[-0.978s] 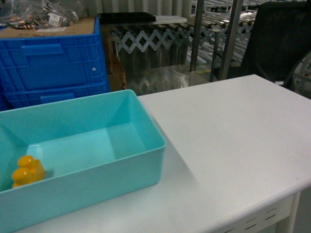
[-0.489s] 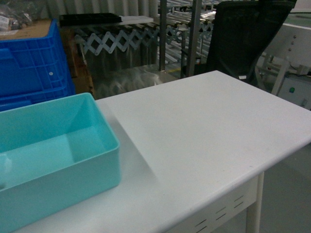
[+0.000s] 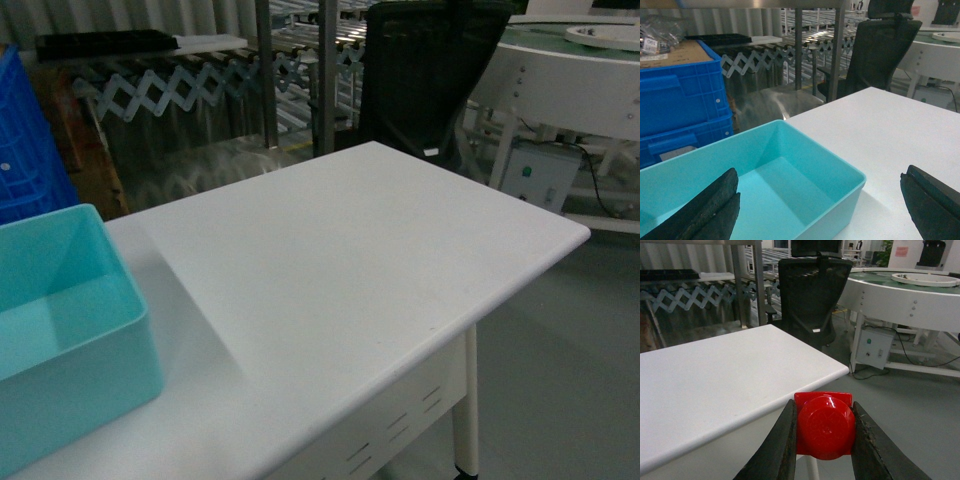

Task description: Pick red block from blue box to shelf

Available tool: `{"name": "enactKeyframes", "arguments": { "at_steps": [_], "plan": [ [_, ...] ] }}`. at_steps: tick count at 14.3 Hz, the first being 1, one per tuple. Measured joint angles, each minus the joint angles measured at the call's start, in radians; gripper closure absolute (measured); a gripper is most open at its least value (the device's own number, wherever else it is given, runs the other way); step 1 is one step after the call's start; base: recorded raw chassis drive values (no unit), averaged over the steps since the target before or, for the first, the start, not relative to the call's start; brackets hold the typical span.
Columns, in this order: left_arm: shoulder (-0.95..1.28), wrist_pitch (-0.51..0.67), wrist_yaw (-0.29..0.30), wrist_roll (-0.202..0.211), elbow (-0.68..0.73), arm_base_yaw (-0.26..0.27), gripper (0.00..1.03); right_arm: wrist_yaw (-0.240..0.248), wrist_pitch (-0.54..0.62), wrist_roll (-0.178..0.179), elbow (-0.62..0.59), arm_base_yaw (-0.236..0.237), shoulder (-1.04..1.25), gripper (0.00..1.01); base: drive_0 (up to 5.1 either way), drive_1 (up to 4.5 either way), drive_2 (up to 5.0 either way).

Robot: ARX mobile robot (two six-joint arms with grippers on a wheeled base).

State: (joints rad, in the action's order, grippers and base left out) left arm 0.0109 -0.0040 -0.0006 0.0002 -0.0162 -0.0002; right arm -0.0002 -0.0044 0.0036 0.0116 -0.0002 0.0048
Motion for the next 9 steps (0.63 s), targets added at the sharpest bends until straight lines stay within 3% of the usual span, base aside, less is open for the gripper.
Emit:
{"name": "enactKeyframes", "arguments": {
  "at_steps": [9],
  "plan": [
    [0.0,0.0,0.0,0.0,0.0,0.0,0.05,0.0,0.0,0.0,0.0,0.0,0.0,0.79,-1.4,-1.44,-1.4]
  ]
}}
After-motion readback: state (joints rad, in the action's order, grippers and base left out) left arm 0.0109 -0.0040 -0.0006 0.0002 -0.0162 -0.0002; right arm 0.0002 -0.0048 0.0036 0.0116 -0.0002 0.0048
